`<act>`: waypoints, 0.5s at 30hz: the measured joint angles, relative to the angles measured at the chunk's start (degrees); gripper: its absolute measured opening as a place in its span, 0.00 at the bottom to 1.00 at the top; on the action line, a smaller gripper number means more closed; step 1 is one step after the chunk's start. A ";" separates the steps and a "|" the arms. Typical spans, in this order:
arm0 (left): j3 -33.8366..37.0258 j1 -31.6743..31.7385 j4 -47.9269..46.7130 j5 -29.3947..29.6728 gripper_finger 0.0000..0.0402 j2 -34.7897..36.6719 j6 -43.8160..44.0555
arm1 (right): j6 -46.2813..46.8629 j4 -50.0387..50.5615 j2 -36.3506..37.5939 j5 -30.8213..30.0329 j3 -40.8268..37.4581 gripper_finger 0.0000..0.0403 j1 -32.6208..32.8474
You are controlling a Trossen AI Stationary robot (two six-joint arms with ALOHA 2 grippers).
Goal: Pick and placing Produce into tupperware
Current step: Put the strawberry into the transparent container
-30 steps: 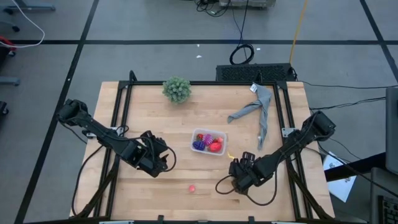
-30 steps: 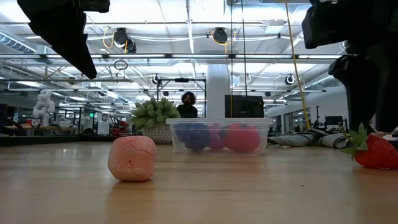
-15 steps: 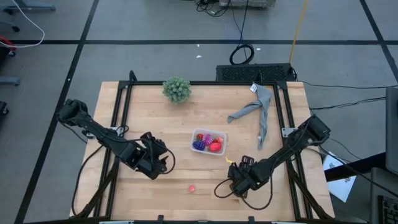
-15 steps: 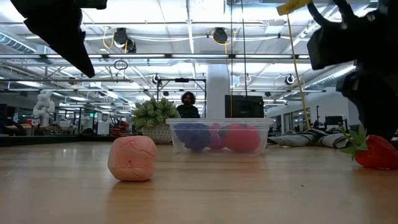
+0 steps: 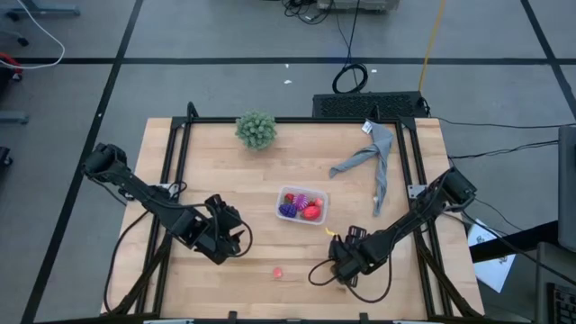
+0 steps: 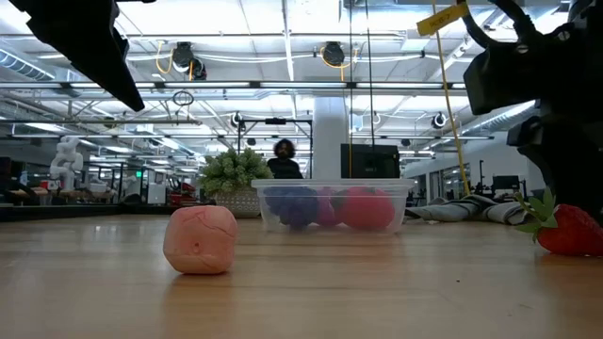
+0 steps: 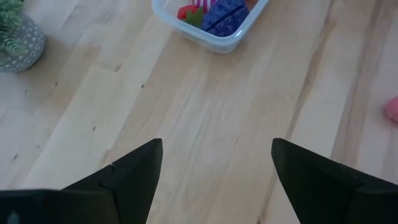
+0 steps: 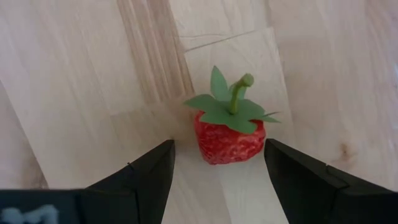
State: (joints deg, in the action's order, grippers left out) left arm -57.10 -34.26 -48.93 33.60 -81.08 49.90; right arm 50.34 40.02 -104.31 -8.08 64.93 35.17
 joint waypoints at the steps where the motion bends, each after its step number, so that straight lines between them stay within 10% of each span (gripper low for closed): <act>1: 0.00 0.00 -0.02 0.01 0.77 0.00 -0.14 | -0.24 -0.08 0.00 0.01 0.00 0.60 -0.23; 15: 0.00 0.00 -0.06 0.69 0.77 0.00 -0.25 | -3.51 -0.95 0.00 0.44 0.00 0.60 -3.00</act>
State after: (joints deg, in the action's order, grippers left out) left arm -57.10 -34.26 -48.99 34.28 -81.08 49.65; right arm 46.83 39.07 -104.31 -7.64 64.93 32.16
